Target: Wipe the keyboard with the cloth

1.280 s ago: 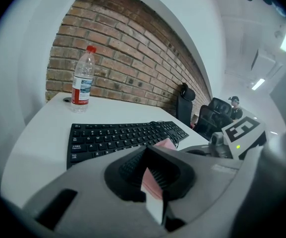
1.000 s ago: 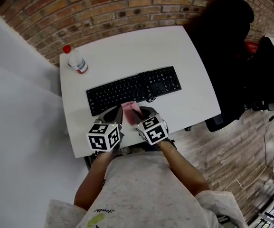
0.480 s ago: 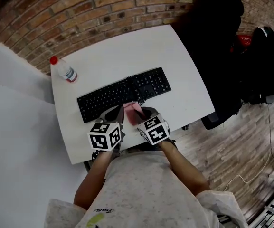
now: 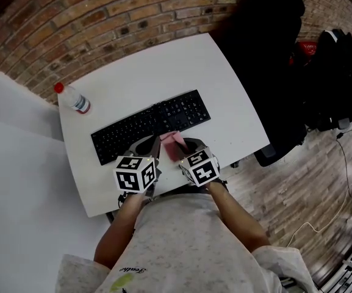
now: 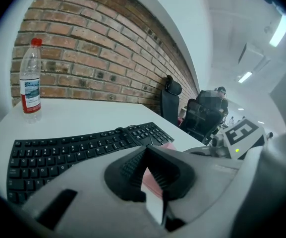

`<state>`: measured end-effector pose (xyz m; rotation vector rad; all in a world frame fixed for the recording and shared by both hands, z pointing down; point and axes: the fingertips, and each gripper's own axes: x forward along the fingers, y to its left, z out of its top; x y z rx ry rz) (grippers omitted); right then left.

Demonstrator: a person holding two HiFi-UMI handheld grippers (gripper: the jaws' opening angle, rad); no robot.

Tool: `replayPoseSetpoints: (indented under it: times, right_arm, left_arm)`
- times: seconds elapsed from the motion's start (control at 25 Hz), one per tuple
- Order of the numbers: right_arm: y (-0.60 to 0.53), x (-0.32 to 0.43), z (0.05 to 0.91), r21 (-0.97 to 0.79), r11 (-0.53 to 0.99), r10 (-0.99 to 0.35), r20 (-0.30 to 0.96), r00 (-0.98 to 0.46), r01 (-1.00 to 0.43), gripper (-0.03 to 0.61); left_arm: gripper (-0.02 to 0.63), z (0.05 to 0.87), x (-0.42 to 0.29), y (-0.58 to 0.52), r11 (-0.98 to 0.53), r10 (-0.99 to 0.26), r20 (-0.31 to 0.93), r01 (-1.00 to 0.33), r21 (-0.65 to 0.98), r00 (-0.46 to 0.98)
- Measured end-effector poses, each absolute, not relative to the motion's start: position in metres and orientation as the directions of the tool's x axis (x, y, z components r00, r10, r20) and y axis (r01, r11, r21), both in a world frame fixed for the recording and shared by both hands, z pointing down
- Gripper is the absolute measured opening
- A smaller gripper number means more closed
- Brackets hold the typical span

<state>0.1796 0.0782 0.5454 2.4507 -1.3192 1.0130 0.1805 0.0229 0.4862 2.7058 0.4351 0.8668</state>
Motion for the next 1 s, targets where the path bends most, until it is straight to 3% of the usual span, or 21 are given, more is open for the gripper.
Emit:
replayPoseSetpoints:
  times: [1.0]
  right_arm:
    - [0.153,0.226,0.547,-0.148,-0.651,-0.643,0.63,0.437,-0.745,0.025]
  left_arm:
    - [-0.008,0.486,0.216,0.082,-0.916,0.376,0.514,0.225,0.333,0.771]
